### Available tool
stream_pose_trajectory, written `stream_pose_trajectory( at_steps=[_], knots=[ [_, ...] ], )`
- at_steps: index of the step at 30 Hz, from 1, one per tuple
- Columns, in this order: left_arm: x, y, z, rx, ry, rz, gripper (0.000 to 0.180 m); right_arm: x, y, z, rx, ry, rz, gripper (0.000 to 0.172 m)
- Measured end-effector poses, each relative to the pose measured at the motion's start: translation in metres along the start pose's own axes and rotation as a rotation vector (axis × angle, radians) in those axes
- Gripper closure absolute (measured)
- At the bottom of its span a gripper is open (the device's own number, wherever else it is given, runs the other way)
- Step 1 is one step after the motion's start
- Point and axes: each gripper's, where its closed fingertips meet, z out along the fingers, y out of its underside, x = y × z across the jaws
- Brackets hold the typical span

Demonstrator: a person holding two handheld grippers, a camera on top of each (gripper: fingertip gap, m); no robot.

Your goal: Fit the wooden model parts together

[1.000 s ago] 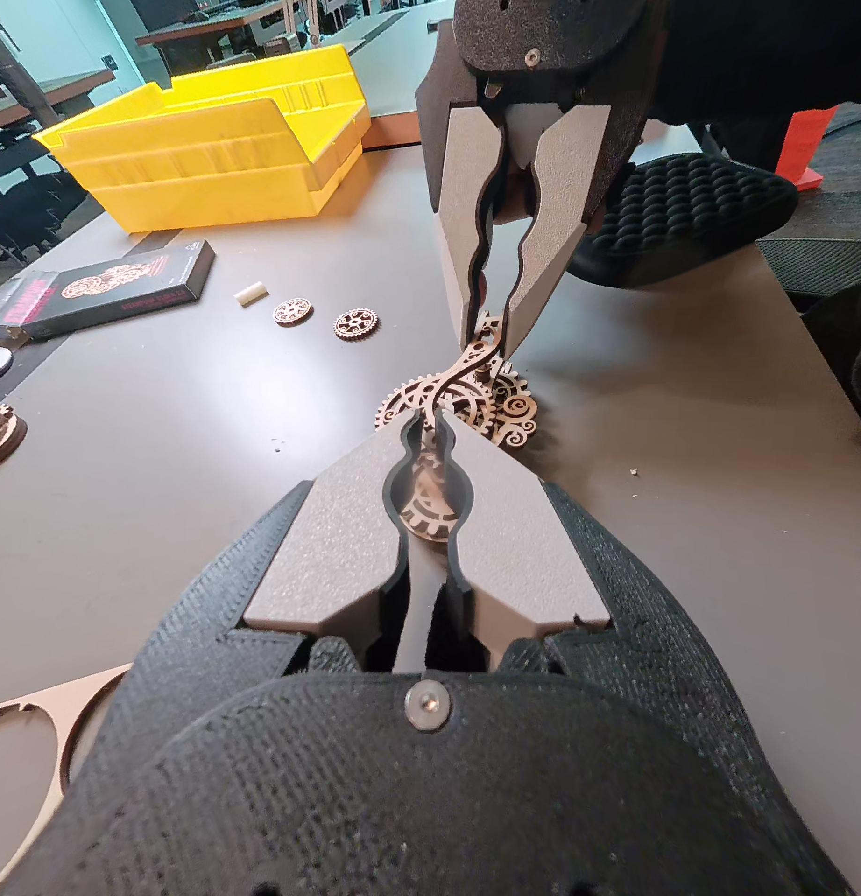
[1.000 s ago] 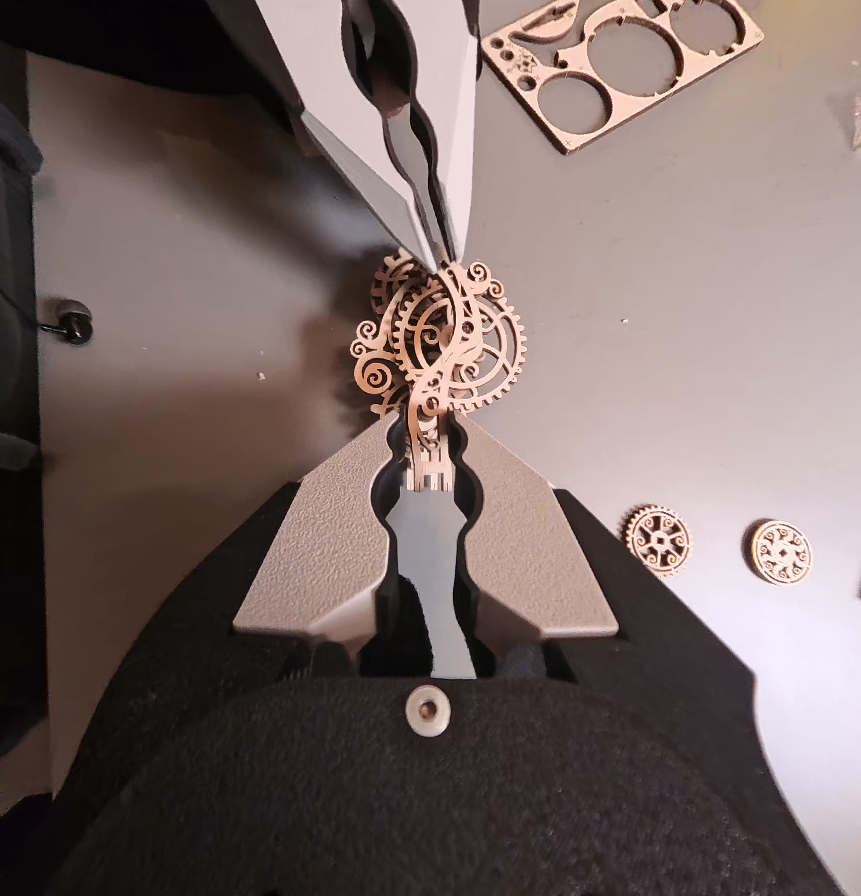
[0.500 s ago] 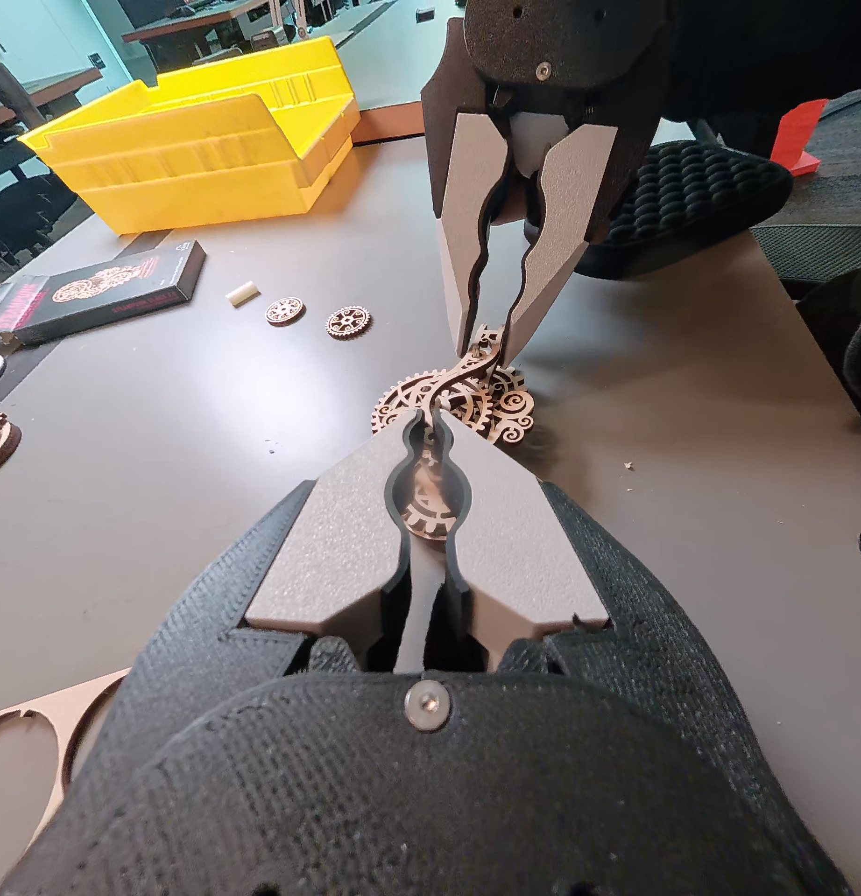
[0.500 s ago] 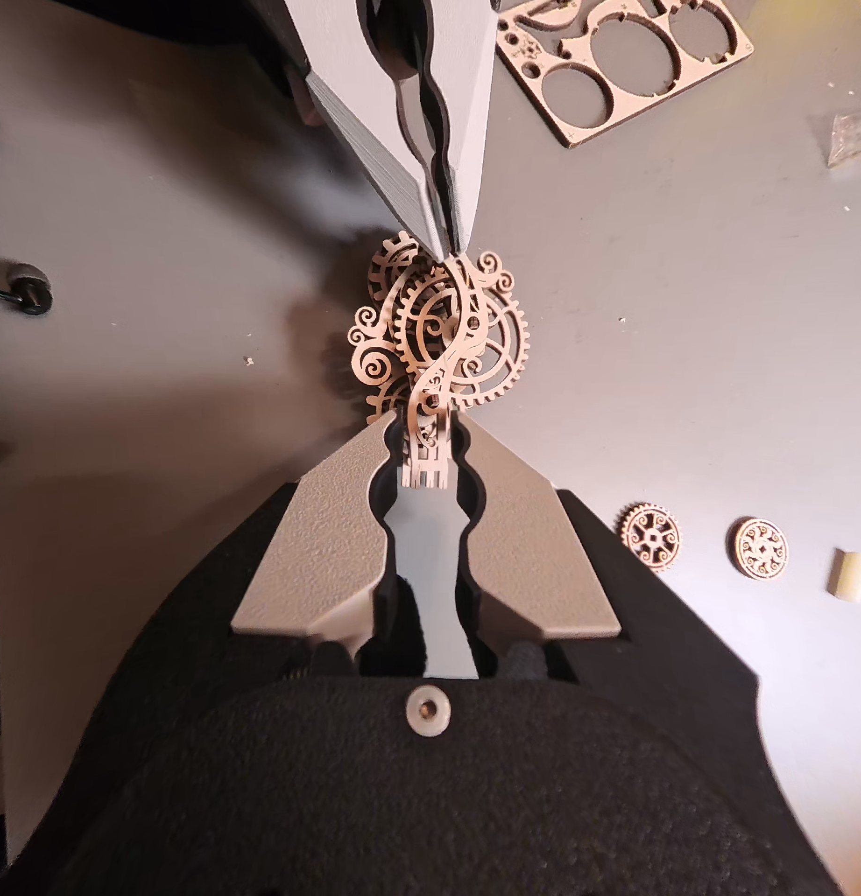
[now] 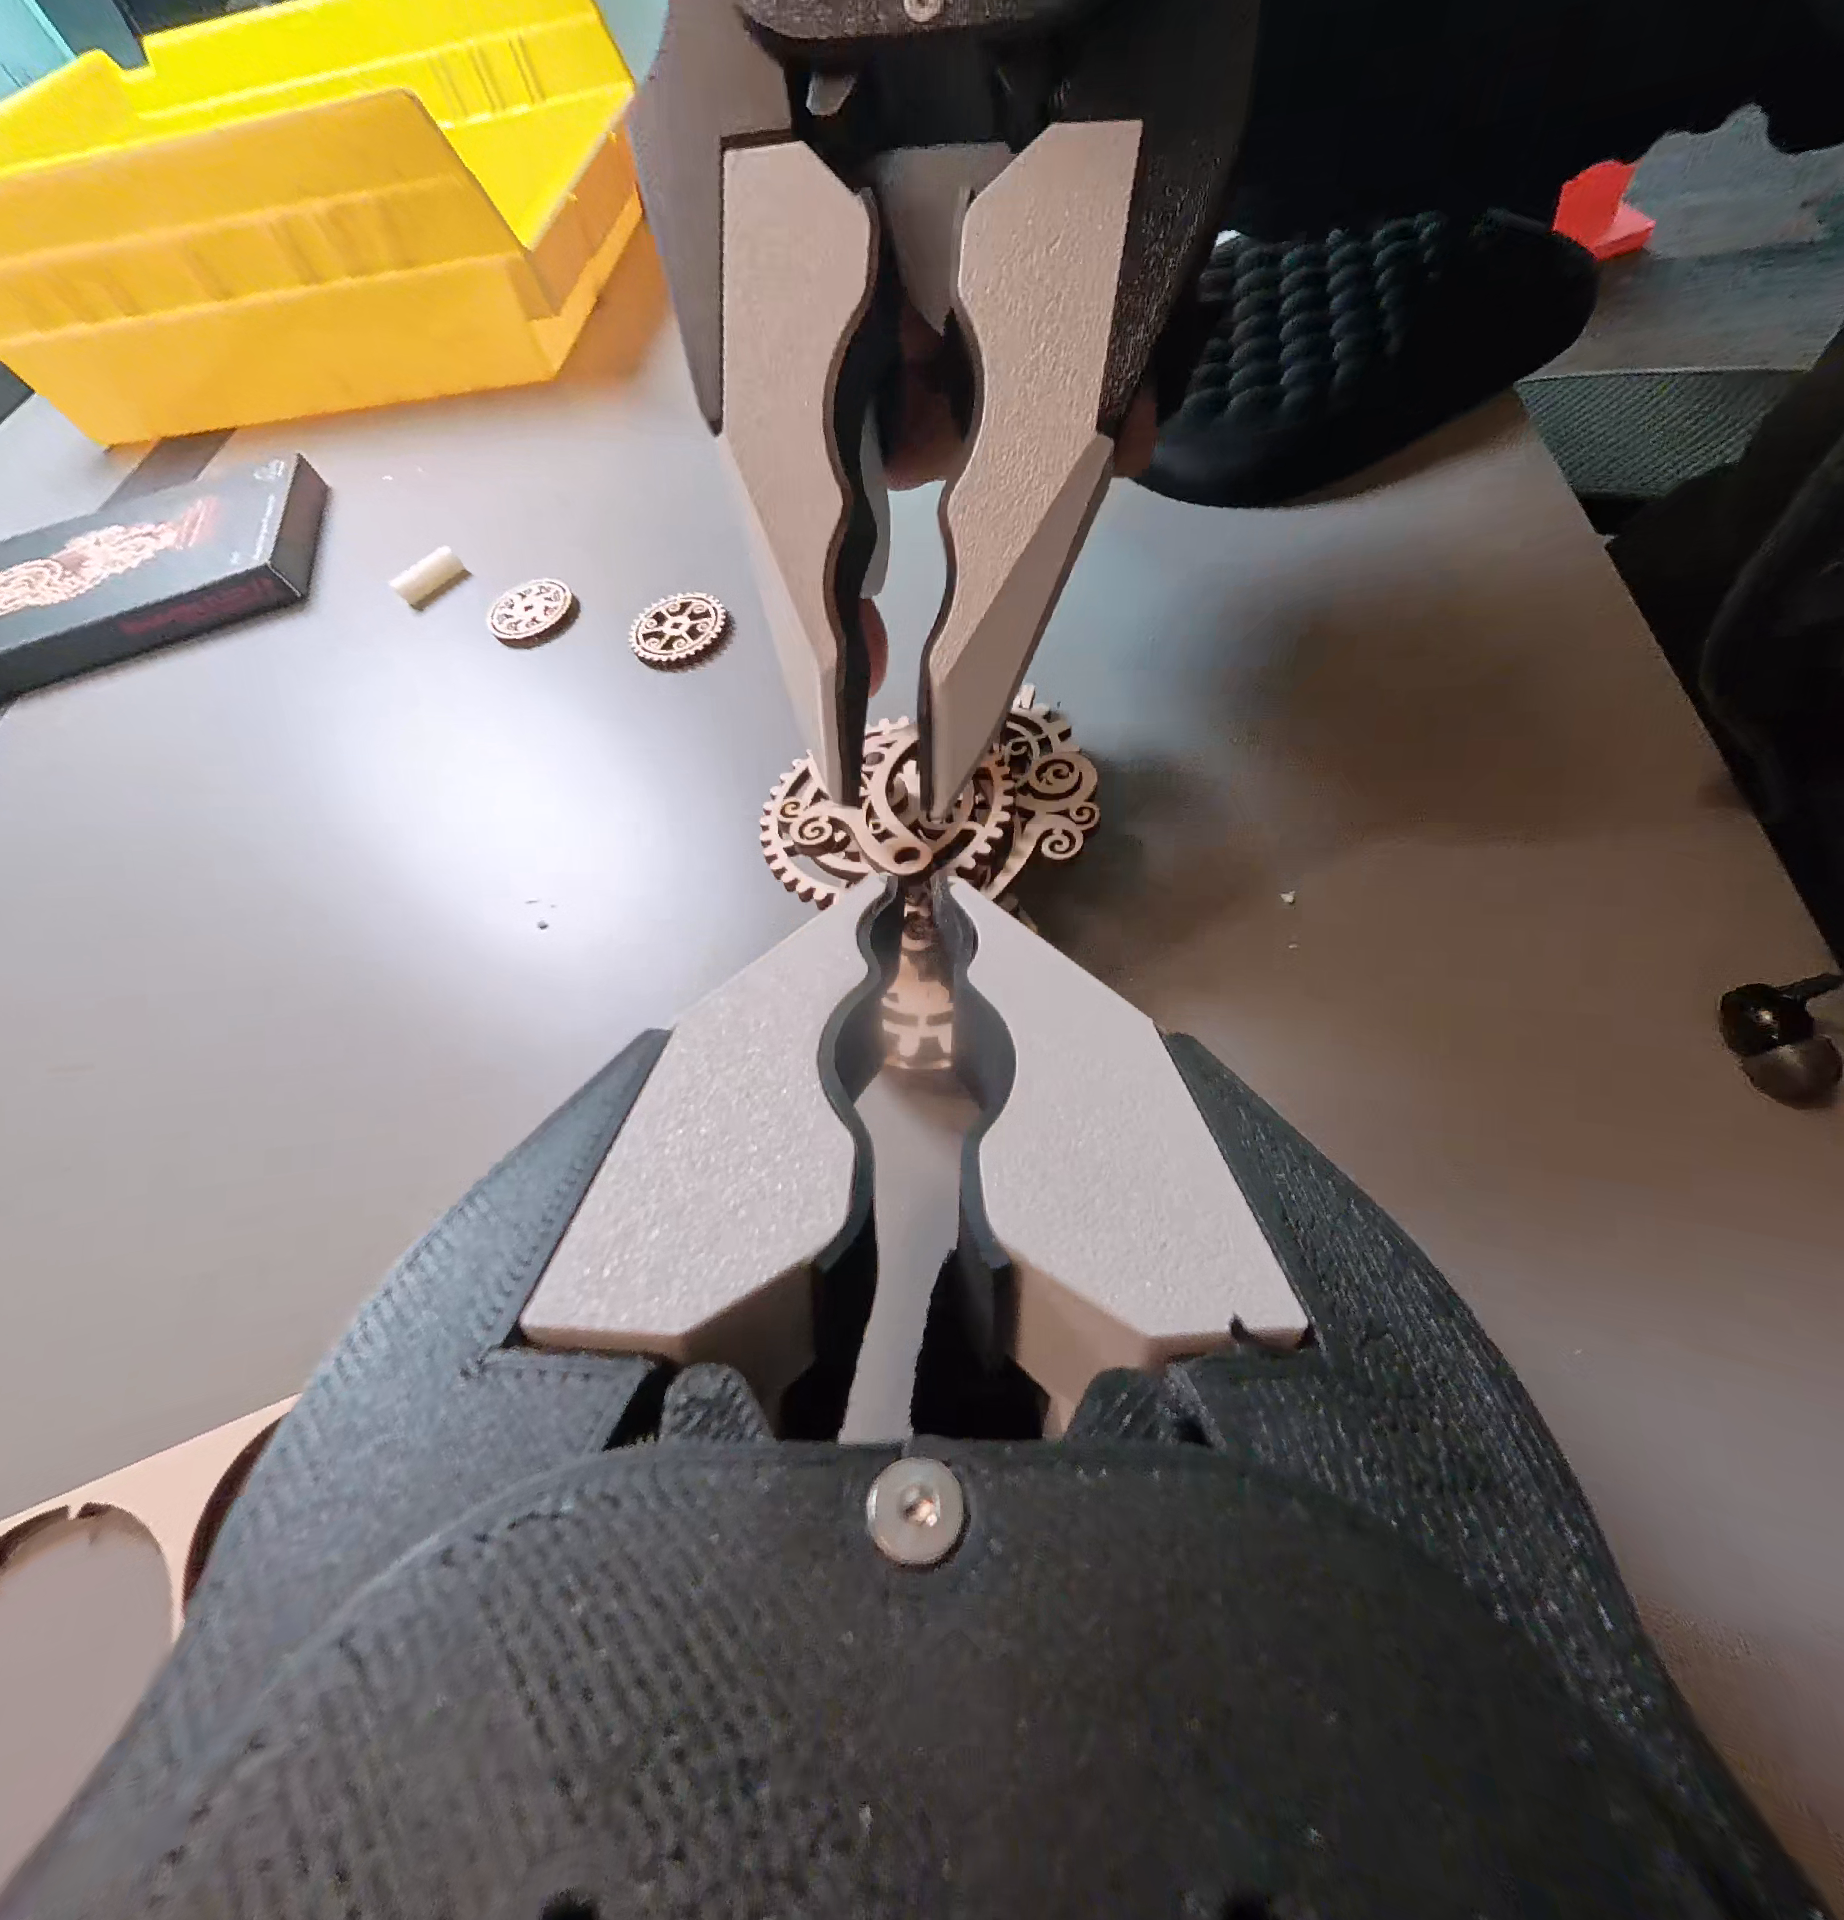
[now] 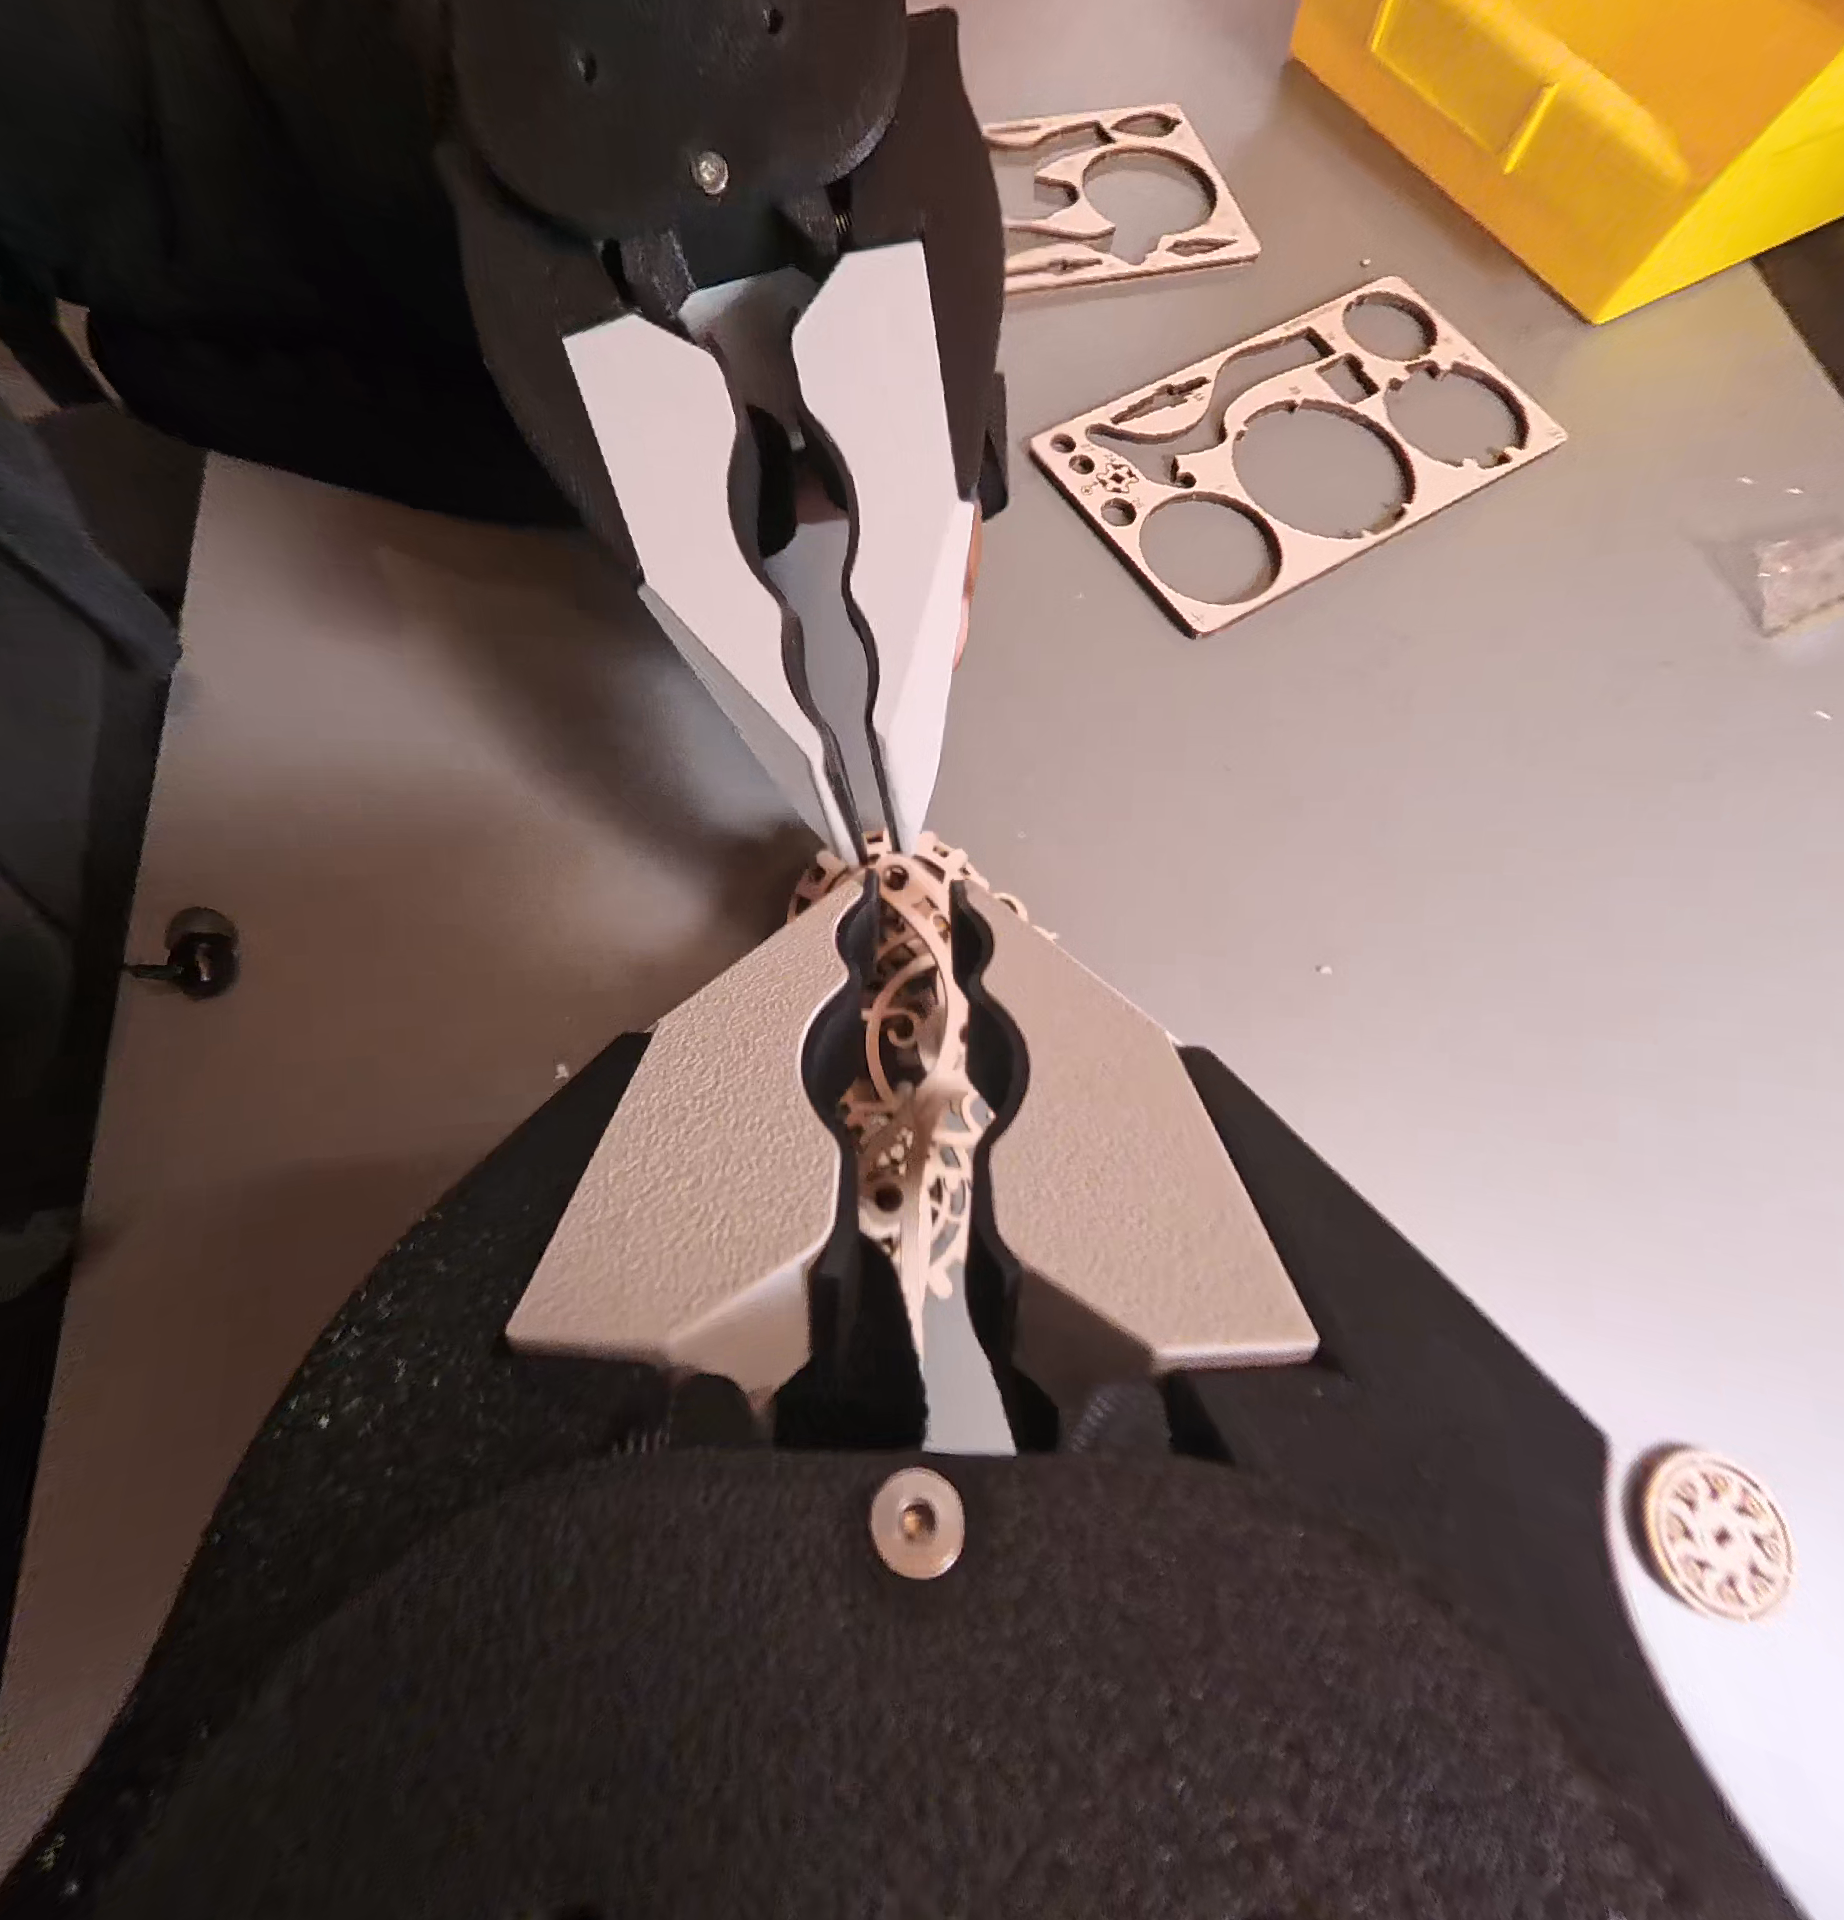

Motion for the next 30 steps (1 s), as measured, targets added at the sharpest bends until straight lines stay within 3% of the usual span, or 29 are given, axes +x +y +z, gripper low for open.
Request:
stream_pose_trajectory(
  at_steps=[13,23,30],
  knots=[
    [-0.003,0.011,0.004,-0.063,-0.021,-0.009,0.178,-0.001,0.005,0.012,-0.059,0.027,-0.113,0.165],
    [-0.006,0.013,0.002,-0.069,-0.017,-0.032,0.177,0.0,0.005,0.007,-0.068,0.011,-0.078,0.161],
    [-0.01,-0.002,0.0,0.014,-0.039,-0.063,0.174,0.005,0.022,0.0,-0.106,0.026,0.037,0.158]
  ],
)
